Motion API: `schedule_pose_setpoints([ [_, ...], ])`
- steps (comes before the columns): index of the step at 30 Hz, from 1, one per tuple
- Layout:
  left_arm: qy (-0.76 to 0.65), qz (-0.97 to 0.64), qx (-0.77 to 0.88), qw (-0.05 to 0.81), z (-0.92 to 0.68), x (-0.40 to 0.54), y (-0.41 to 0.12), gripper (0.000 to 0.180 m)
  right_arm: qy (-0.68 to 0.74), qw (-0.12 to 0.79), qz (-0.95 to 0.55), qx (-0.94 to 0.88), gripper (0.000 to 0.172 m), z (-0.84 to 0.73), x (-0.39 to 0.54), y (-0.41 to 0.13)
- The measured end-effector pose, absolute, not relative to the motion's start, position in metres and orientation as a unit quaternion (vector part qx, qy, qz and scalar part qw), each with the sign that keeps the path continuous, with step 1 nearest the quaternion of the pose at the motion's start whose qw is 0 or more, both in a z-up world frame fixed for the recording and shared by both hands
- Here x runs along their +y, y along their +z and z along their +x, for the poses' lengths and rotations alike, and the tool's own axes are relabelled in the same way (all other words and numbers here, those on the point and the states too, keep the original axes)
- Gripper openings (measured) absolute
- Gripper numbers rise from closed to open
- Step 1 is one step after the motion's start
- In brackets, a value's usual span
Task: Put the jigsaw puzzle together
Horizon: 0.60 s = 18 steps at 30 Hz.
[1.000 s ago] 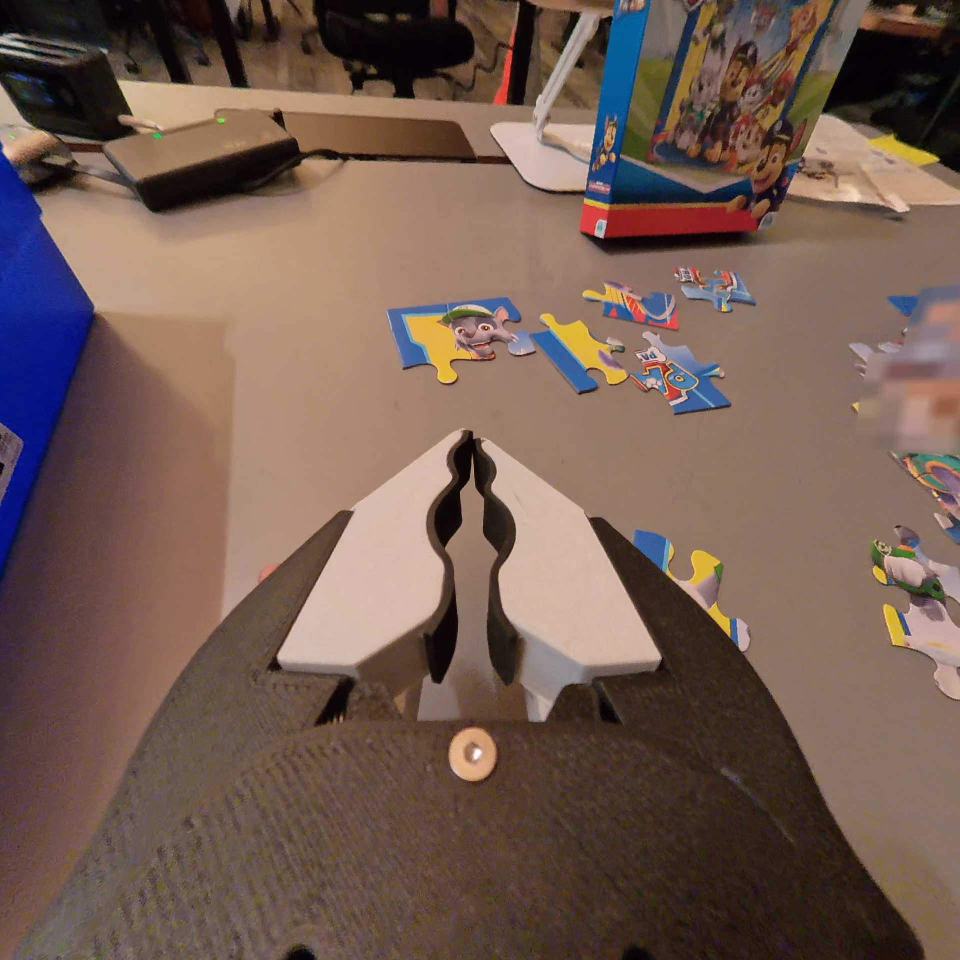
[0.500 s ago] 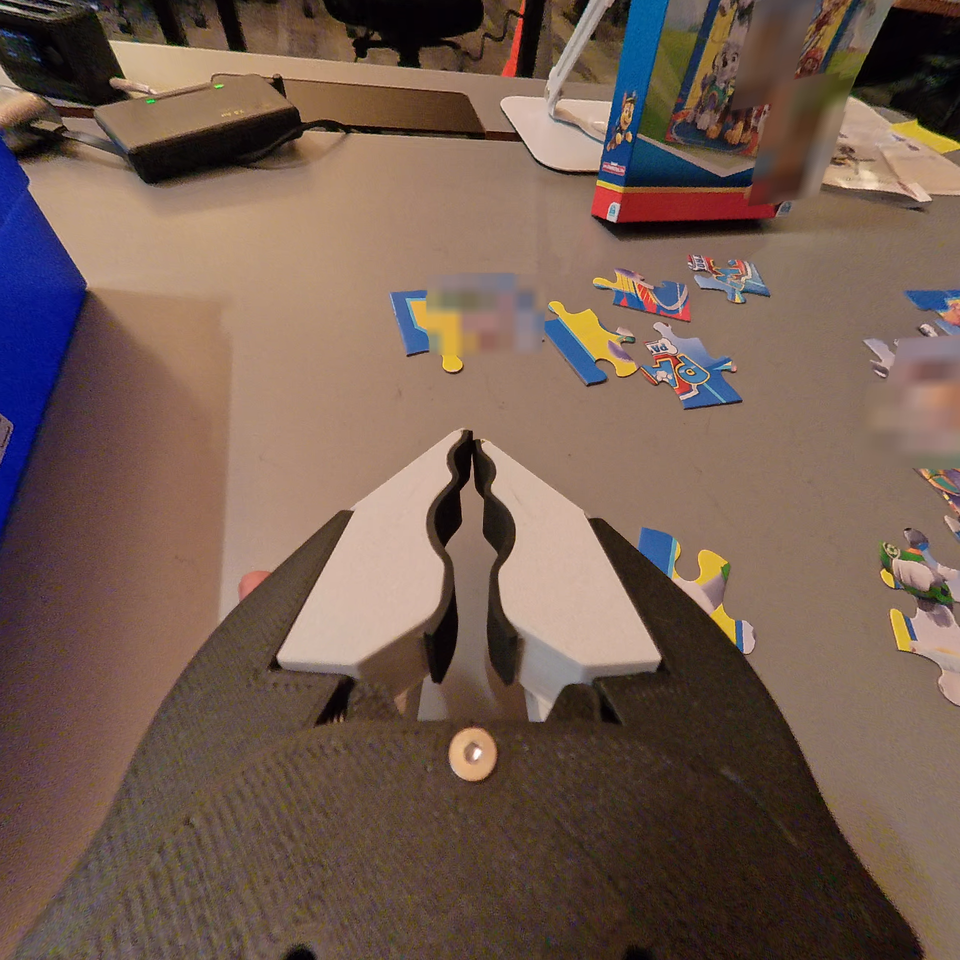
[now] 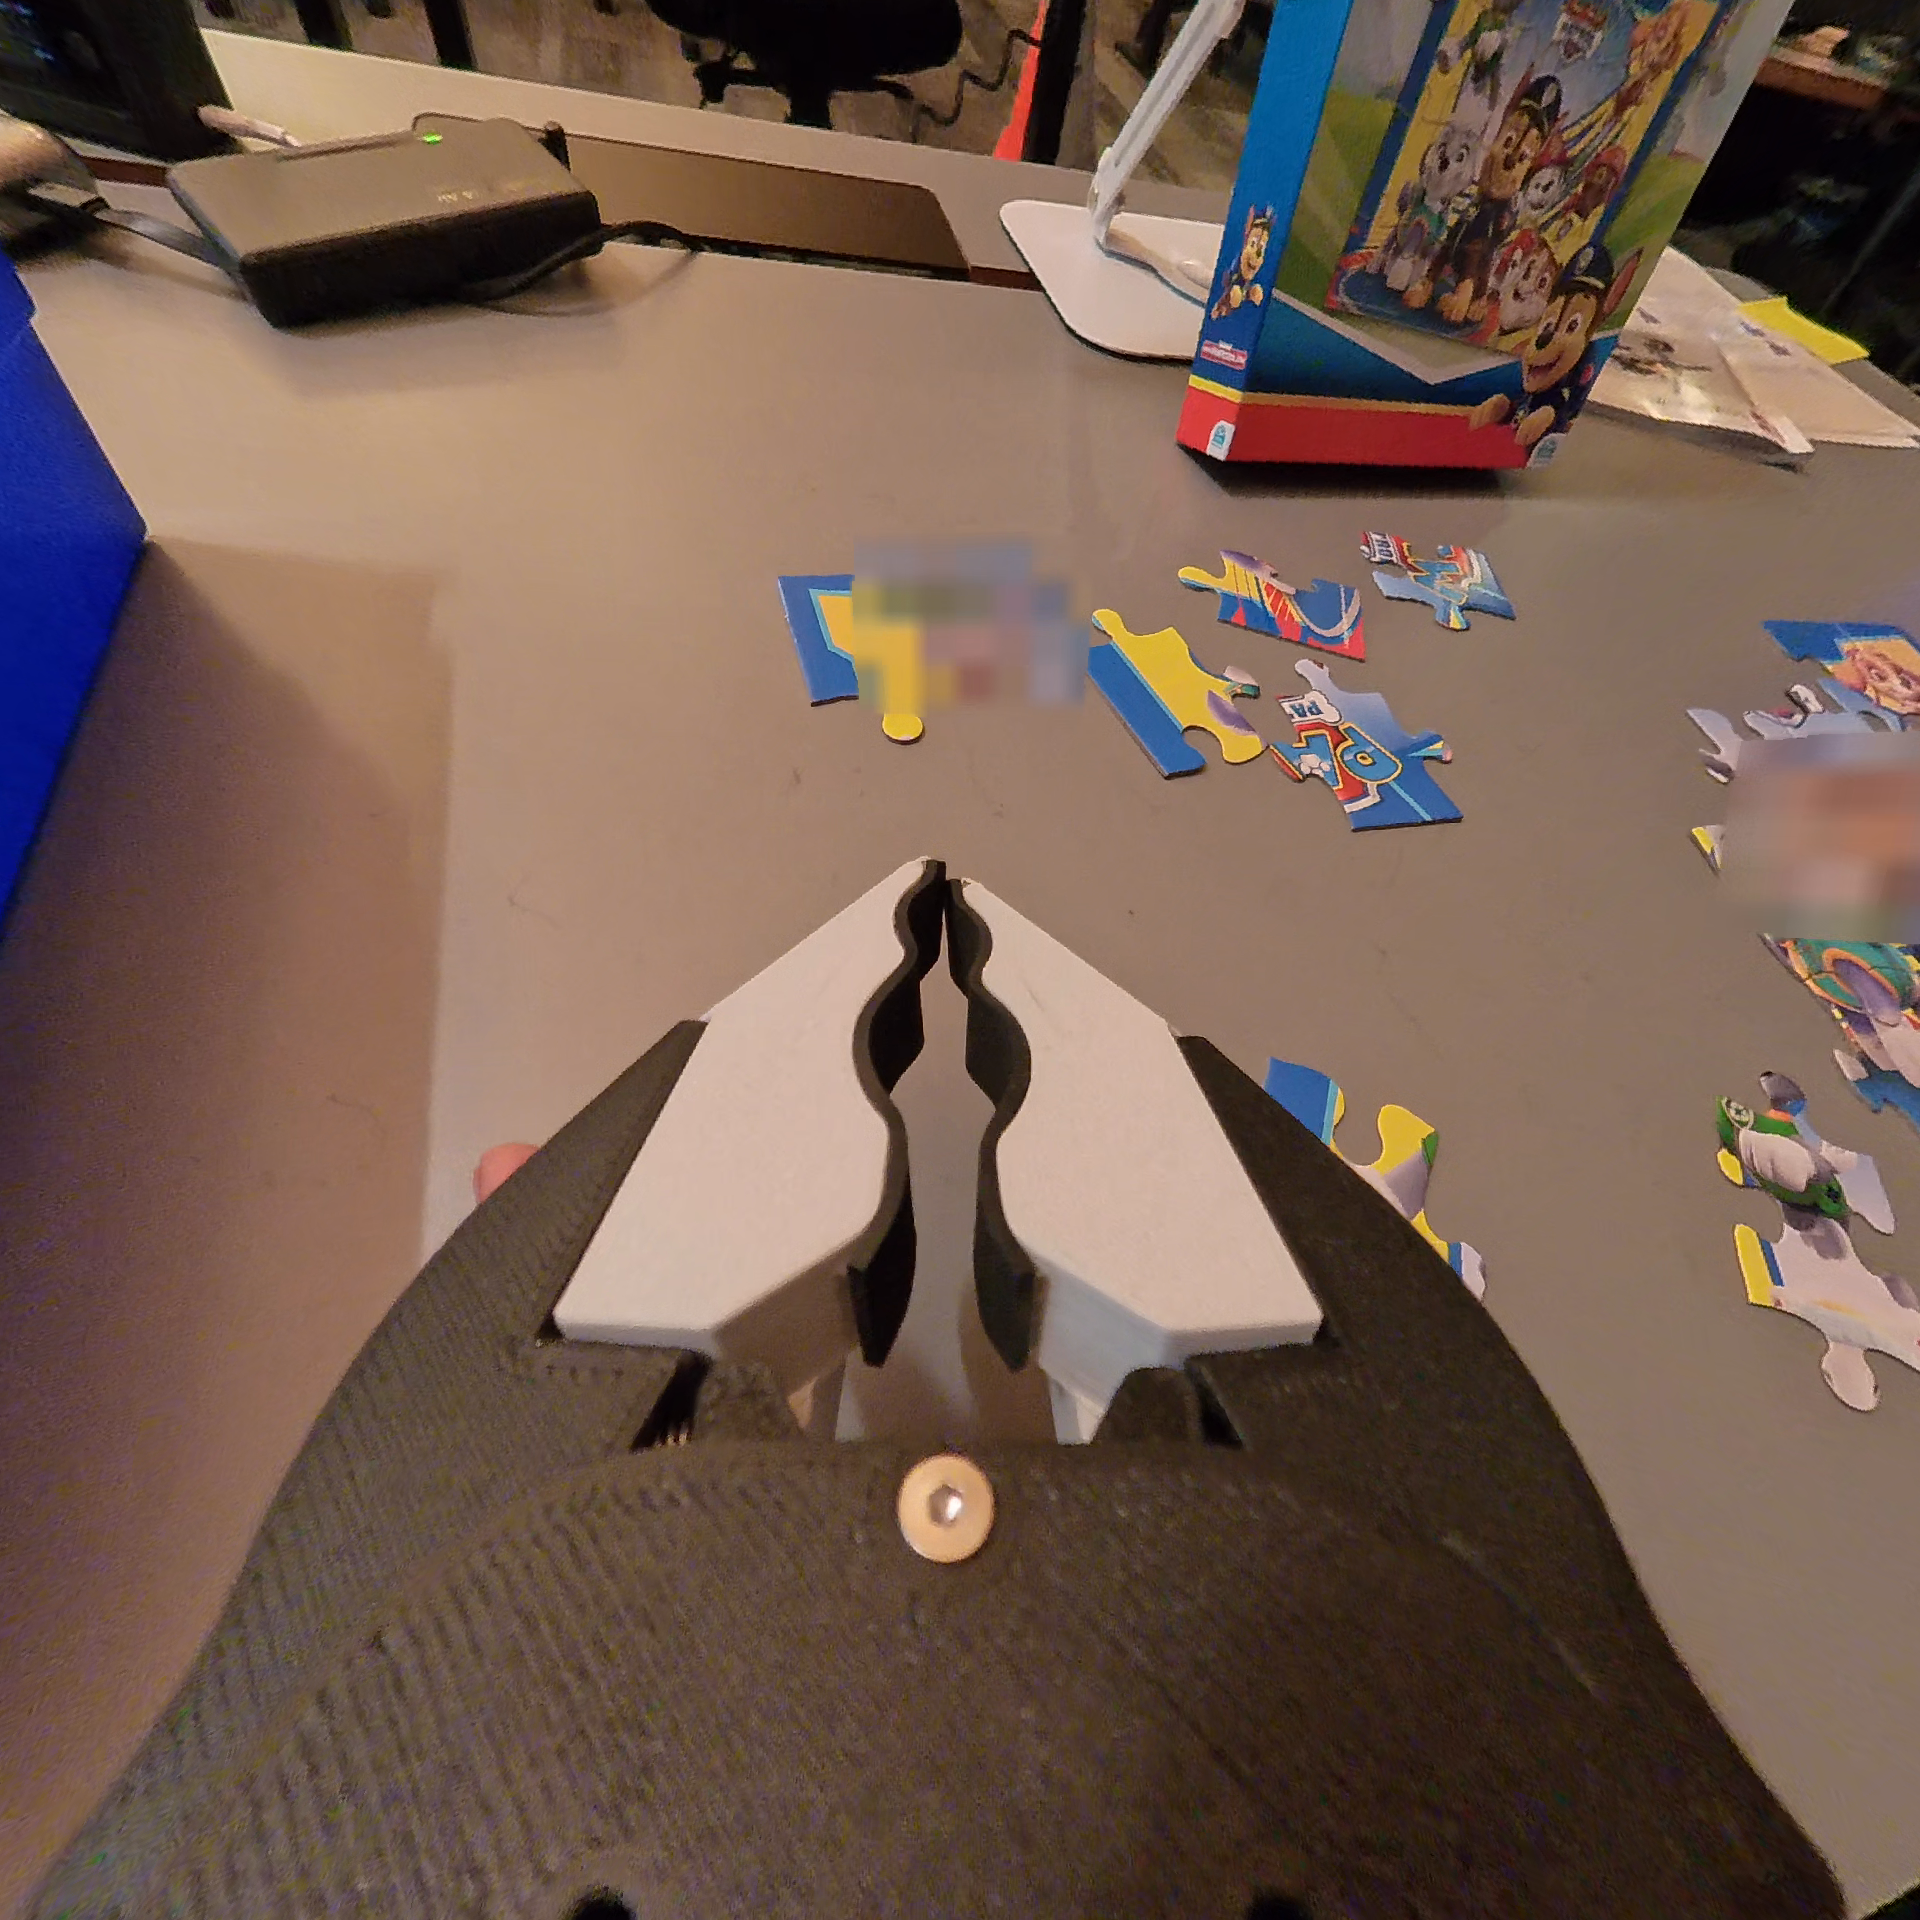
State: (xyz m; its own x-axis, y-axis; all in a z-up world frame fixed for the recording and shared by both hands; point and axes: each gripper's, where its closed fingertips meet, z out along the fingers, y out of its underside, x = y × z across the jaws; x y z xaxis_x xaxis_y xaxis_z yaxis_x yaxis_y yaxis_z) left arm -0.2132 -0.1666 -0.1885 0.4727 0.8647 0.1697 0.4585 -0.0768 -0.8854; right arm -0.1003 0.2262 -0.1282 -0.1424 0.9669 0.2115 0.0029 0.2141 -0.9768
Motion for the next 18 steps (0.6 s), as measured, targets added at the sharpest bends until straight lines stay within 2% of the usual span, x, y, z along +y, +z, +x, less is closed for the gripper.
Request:
schedule_pose_setpoints([
  [18,0.21,-0.708,-0.473,0.481,-0.2145,-0.1673,-0.1911,0.0,0.475,0.51,-0.409,-0.589,0.0,-0.0998,0.2258,-0.1277],
])
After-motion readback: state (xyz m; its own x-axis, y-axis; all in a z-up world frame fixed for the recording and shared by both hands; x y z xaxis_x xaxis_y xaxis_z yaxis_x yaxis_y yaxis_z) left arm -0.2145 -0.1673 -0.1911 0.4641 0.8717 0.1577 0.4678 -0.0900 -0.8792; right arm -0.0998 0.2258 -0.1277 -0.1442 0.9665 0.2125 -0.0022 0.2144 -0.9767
